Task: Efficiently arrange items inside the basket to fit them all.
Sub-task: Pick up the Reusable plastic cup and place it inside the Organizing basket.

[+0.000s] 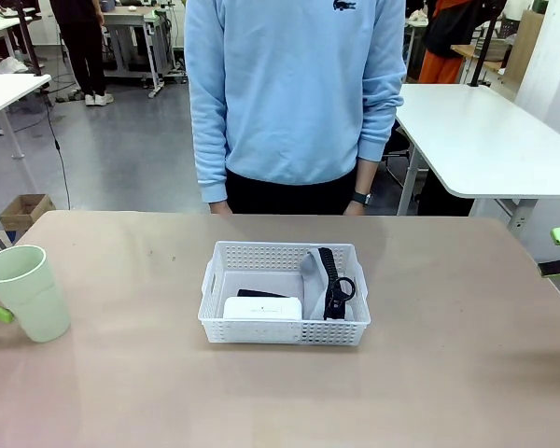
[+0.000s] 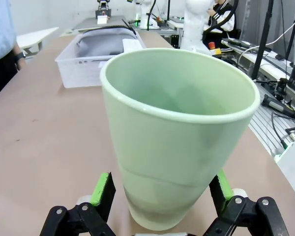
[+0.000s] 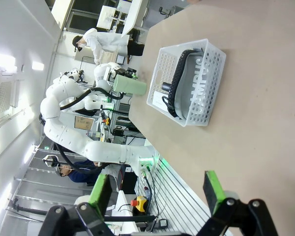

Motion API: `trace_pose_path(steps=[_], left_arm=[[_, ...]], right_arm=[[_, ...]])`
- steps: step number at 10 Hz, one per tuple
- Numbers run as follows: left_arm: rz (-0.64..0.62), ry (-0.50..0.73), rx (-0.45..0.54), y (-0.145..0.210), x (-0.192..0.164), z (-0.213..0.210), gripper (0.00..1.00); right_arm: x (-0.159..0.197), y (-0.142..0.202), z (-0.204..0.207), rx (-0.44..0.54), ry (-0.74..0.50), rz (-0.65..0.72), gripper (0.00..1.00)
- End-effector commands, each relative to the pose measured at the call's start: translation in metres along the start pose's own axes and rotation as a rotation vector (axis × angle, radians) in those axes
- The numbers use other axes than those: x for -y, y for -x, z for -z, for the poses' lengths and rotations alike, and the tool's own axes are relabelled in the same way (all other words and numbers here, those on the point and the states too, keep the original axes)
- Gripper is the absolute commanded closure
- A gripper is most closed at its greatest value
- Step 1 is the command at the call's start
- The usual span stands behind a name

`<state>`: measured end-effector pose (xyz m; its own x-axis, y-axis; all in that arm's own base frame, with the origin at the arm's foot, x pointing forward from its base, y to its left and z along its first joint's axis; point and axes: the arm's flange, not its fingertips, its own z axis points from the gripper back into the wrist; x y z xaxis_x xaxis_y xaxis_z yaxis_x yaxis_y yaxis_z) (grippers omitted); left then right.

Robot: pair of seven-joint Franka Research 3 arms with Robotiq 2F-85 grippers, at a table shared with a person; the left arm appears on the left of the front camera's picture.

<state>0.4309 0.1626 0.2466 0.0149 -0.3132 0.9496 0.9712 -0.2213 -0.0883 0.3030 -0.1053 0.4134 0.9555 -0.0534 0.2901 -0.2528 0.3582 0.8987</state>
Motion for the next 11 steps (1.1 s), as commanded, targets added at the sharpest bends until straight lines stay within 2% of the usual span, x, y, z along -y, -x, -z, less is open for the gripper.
trace_pose_path(steps=[1, 6, 11], left_arm=[[0.039, 0.027, 0.005, 0.018, 0.015, 0.009, 0.0], [0.065, 0.055, 0.103, 0.018, 0.019, 0.034, 0.0], [0.073, 0.057, 0.112, 0.018, 0.026, 0.036, 0.0]], right_arm=[[-0.001, 0.001, -0.002, 0.002, -0.007, -0.019, 0.0], [-0.001, 0.001, -0.002, 0.002, -0.007, -0.019, 0.0], [-0.001, 0.001, -0.002, 0.002, -0.007, -0.019, 0.0]])
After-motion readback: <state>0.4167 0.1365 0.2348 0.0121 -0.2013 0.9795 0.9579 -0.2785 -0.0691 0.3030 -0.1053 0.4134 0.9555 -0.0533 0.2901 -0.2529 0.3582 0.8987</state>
